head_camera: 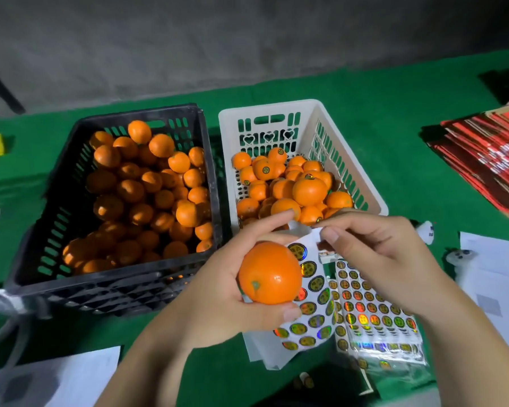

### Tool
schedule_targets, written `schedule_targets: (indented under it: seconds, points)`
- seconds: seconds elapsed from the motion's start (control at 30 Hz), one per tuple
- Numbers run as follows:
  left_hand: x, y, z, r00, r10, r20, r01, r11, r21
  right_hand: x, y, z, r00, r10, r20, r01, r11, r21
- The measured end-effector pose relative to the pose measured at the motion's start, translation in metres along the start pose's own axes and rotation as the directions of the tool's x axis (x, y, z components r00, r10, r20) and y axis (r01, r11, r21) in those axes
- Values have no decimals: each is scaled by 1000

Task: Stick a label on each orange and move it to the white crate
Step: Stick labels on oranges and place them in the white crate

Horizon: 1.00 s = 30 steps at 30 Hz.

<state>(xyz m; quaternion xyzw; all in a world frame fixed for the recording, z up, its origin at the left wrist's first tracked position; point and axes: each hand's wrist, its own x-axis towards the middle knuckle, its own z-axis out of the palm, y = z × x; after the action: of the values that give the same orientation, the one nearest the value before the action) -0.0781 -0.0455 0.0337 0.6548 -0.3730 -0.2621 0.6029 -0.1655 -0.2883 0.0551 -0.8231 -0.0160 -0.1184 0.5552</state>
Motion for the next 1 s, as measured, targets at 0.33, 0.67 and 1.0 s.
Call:
schedule_targets:
  seconds: [0.33,0.67,1.0]
  points:
    - [10,-1,17,990,-38,-135,25,995,-96,-14,-19,34,886,-366,-284,254,897,-363]
    - [12,-5,21,968,-103,-227,54,975,-216,-29,-3,45,987,-151,58,162,933,-322]
    - [10,-19,17,993,-116,-6,107,930,-351,-22,3,59,997,47,-59,-58,977,-203]
